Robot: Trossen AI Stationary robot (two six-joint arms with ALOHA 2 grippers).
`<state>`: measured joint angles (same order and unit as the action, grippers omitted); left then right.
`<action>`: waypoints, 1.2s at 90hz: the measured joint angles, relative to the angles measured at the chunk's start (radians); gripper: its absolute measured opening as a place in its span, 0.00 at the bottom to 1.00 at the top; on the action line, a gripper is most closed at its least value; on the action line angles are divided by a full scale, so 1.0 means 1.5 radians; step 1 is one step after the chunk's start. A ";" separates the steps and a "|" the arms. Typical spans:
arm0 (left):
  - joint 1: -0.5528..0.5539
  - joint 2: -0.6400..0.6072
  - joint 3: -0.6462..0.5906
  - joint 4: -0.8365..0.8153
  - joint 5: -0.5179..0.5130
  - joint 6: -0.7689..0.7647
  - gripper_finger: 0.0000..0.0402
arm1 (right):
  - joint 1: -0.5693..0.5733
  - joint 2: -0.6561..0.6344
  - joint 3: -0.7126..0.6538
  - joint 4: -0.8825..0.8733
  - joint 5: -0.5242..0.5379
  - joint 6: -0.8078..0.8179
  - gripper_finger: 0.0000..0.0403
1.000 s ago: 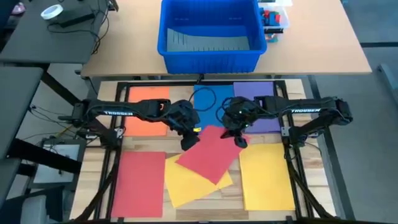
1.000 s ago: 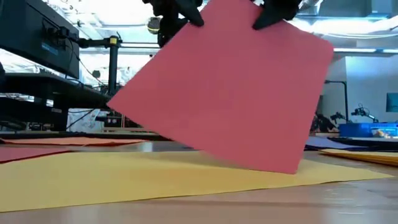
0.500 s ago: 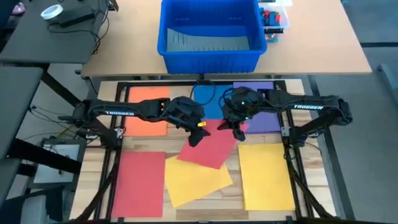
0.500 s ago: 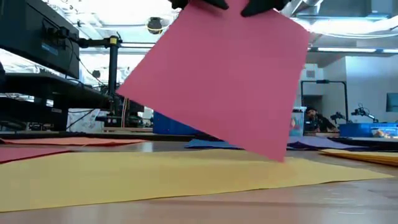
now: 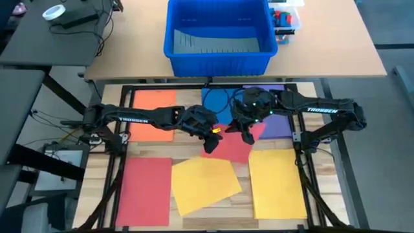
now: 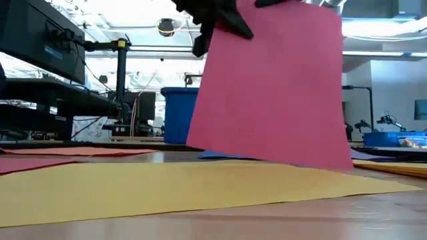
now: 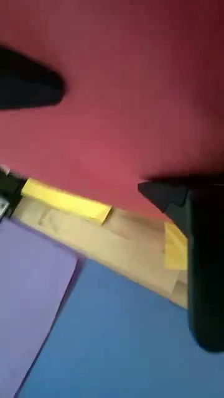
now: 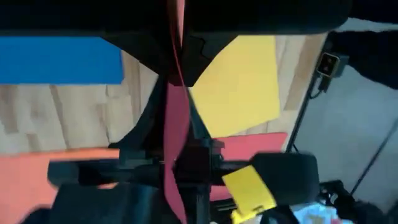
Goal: Organize paper
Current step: Stack the red paper on top of the other red paper
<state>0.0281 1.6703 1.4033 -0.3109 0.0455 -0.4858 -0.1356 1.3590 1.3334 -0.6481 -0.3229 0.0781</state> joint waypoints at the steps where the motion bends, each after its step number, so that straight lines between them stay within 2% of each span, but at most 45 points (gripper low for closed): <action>1: 0.000 0.000 0.000 -0.002 -0.006 0.000 0.00 | -0.001 0.000 0.000 -0.002 0.000 0.007 0.00; 9: -0.001 -0.001 0.000 -0.013 -0.031 -0.001 0.00 | -0.014 0.000 0.000 -0.018 -0.004 0.067 0.02; 15: -0.001 -0.004 0.000 -0.025 -0.032 -0.005 0.00 | -0.028 0.000 0.000 -0.038 -0.045 0.105 0.06; 36: -0.007 -0.021 0.005 -0.092 -0.032 -0.038 0.00 | -0.067 -0.008 0.000 -0.059 -0.183 0.125 0.32; 53: -0.028 -0.067 0.067 -0.186 -0.050 -0.074 0.00 | -0.114 -0.056 0.001 -0.082 -0.186 0.090 0.46; 70: -0.059 -0.094 0.155 -0.424 -0.040 -0.206 0.00 | -0.183 -0.111 0.001 -0.105 -0.185 0.082 0.49; 83: -0.115 -0.122 0.161 -0.600 -0.012 -0.327 0.00 | -0.208 -0.130 0.001 -0.117 -0.184 0.060 0.48; 90: -0.155 -0.139 0.146 -0.640 -0.004 -0.394 0.00 | -0.208 -0.130 0.001 -0.128 -0.184 0.047 0.48; 98: -0.211 -0.173 0.121 -0.627 -0.002 -0.490 0.00 | -0.205 -0.128 -0.012 -0.118 -0.184 0.047 0.48; 108: -0.283 -0.224 0.075 -0.627 -0.044 -0.628 0.00 | -0.202 -0.128 -0.042 -0.109 -0.182 0.047 0.47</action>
<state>-0.3958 1.3340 1.5158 -1.2514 -0.0208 -1.4283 -0.4381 1.1675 1.2712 -0.8116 -0.5952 0.1492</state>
